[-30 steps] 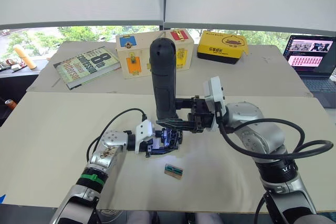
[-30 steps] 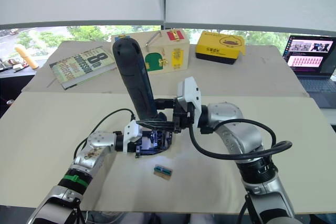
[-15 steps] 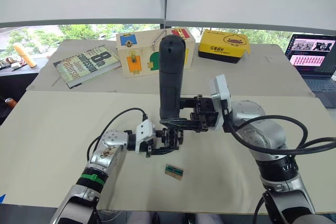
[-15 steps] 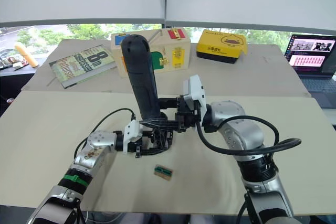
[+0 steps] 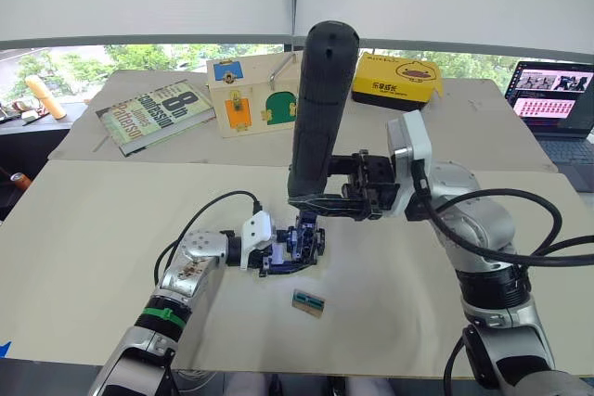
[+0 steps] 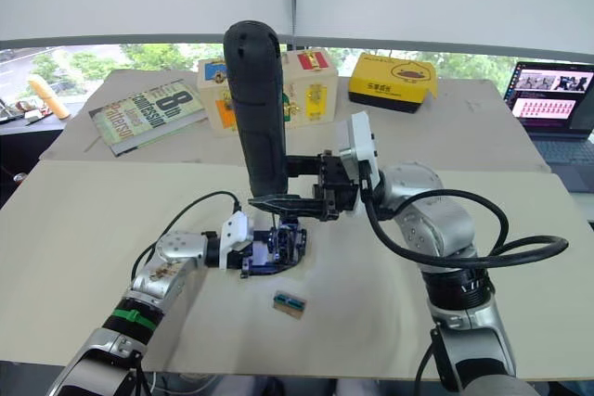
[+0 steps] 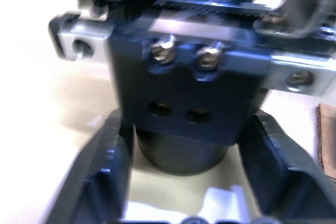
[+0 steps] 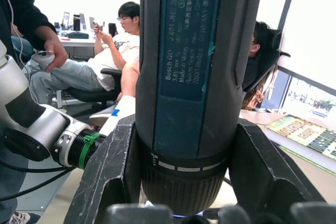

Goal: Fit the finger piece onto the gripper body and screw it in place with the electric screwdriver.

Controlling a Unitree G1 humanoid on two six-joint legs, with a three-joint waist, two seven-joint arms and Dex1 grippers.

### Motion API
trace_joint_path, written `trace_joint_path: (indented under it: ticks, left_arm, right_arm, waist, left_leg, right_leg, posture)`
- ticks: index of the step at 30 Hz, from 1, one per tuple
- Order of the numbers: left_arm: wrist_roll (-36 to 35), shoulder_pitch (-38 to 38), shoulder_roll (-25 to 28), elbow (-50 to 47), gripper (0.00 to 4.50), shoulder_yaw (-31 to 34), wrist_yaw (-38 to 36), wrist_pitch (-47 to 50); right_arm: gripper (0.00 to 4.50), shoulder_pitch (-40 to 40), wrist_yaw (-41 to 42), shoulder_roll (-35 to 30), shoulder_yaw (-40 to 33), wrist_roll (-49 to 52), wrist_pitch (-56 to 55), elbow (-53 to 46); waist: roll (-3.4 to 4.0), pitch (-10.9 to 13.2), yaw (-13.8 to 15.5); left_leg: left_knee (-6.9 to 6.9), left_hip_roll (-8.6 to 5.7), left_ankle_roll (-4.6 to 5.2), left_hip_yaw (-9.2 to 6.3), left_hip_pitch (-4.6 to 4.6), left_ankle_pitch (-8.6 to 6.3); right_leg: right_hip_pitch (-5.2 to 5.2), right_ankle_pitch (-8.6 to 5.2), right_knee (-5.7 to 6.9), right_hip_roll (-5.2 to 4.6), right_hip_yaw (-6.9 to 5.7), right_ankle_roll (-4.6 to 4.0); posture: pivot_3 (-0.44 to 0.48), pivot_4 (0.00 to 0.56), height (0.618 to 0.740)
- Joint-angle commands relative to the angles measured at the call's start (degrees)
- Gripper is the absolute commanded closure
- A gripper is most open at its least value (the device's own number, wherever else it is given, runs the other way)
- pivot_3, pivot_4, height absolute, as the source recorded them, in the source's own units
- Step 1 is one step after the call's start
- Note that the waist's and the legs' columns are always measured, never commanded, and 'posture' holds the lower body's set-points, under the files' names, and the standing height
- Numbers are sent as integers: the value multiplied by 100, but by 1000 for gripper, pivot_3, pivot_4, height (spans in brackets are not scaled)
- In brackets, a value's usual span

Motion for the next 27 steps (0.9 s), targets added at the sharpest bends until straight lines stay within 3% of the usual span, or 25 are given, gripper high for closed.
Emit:
trace_joint_path:
  ticks: [1, 7, 13, 16, 21, 25, 27]
  left_arm:
    - [59, 242, 145, 78, 68, 28, 93, 241]
    - [-287, 747, 873, -382, 68, 685, -90, 69]
    - [-917, 1514, 1807, -488, 68, 1327, -1247, -841]
    - [-1184, 1650, 1917, -258, 68, 1758, -1473, -1347]
    - [-1311, 2070, 2182, -426, 68, 1772, -1962, -1360]
    - [-1346, 2129, 2081, -928, 68, 1619, -1833, -1152]
    - [-992, 2091, 1929, -1305, 68, 1327, -1504, -1091]
  right_arm:
    - [2578, -153, 28, 208, -468, 658, -179, -305]
    - [2578, -10, -116, -37, -880, 1194, 70, -820]
    - [2578, 758, 44, -1009, -1558, 1160, -7, -1220]
    - [2578, 1302, -118, -1324, -1964, 1317, 48, -1432]
    - [2578, 2279, -56, -1542, -2263, 1258, -89, -1809]
    - [2578, 2505, -148, -1462, -2058, 1252, -135, -2098]
    - [2578, 2351, -368, -1237, -1699, 1284, -53, -2236]
  waist:
    - [0, 0, -7]
    - [2, 1, -133]
    - [5, 4, -92]
    - [5, 12, -40]
    - [7, 17, 20]
    - [6, 18, 32]
    - [6, 18, 27]
  left_leg:
    - [0, 0, 0, 0, 1, 0]
    - [-9, 9, -2, 3, 5, -1]
    - [-15, 16, -8, 2, 3, -1]
    - [-17, 7, -3, 5, -11, -4]
    - [-15, 0, -2, 15, -47, -3]
    - [-10, 0, -2, 21, -56, -3]
    - [-9, 1, -3, 21, -54, -2]
  right_leg:
    - [0, 0, 1, 1, 0, 0]
    - [-9, -1, 3, 0, 3, -5]
    - [-22, -6, 3, -39, -1, -15]
    - [-36, -8, -2, -56, -3, -11]
    - [-73, -5, 2, -46, -5, -8]
    - [-79, -3, 4, -14, 0, -8]
    - [-78, -3, 5, -10, 4, -8]
  posture:
    - [0, 150, 740]
    - [0, 150, 740]
    - [0, 150, 740]
    - [0, 150, 740]
    - [0, 150, 740]
    - [0, 150, 740]
    - [0, 150, 740]
